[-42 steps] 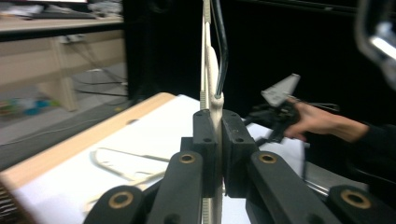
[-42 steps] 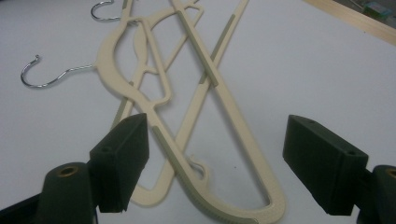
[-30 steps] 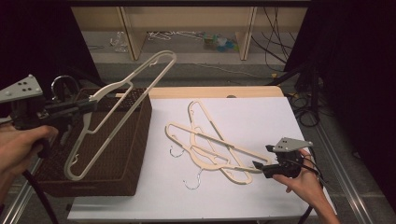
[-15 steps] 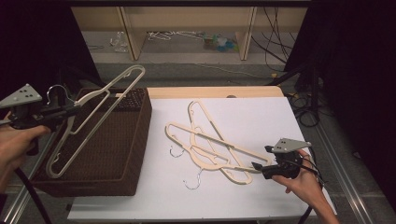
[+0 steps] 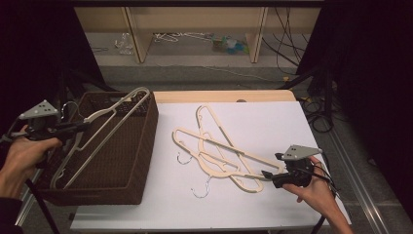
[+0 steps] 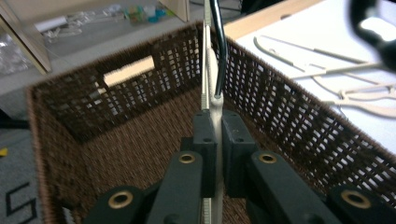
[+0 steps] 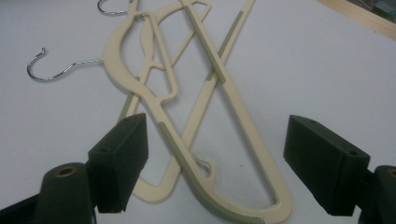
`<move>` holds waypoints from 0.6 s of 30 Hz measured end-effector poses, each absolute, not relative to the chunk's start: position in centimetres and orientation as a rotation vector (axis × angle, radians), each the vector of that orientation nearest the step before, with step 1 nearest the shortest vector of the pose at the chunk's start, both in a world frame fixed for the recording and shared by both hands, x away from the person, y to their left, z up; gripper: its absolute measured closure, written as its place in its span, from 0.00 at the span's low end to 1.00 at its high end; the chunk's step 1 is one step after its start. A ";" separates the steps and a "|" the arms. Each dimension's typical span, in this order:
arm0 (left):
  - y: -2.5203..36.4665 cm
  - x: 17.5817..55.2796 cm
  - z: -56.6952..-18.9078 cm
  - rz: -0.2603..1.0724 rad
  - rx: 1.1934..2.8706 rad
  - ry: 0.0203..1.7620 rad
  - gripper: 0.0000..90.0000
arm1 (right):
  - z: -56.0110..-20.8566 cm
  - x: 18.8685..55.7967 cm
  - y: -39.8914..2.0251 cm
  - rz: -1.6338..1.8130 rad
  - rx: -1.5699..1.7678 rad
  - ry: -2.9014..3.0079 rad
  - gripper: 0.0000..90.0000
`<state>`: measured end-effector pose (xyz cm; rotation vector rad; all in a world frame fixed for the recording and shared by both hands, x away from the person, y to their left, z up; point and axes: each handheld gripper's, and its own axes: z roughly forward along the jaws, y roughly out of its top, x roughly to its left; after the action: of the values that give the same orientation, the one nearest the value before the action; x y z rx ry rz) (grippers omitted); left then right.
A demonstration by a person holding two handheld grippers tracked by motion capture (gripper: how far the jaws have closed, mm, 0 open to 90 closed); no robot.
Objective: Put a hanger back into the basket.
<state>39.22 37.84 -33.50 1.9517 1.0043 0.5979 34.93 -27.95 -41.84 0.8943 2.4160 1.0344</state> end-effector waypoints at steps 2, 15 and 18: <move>37.9 39.5 -34.0 0.585 1.961 1.012 0.95 | -41.9 34.9 -28.0 1.036 0.895 2.414 0.26; 38.5 41.4 -38.0 0.520 1.953 1.106 0.95 | -41.9 34.9 -27.8 1.031 0.885 2.418 0.25; 38.5 41.6 -38.3 0.507 1.949 1.154 0.94 | -41.9 35.0 -27.8 1.034 0.877 2.418 0.25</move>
<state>41.59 38.50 -38.33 1.9494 1.1539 0.5066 34.95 -27.84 -41.94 0.8770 2.4185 1.0343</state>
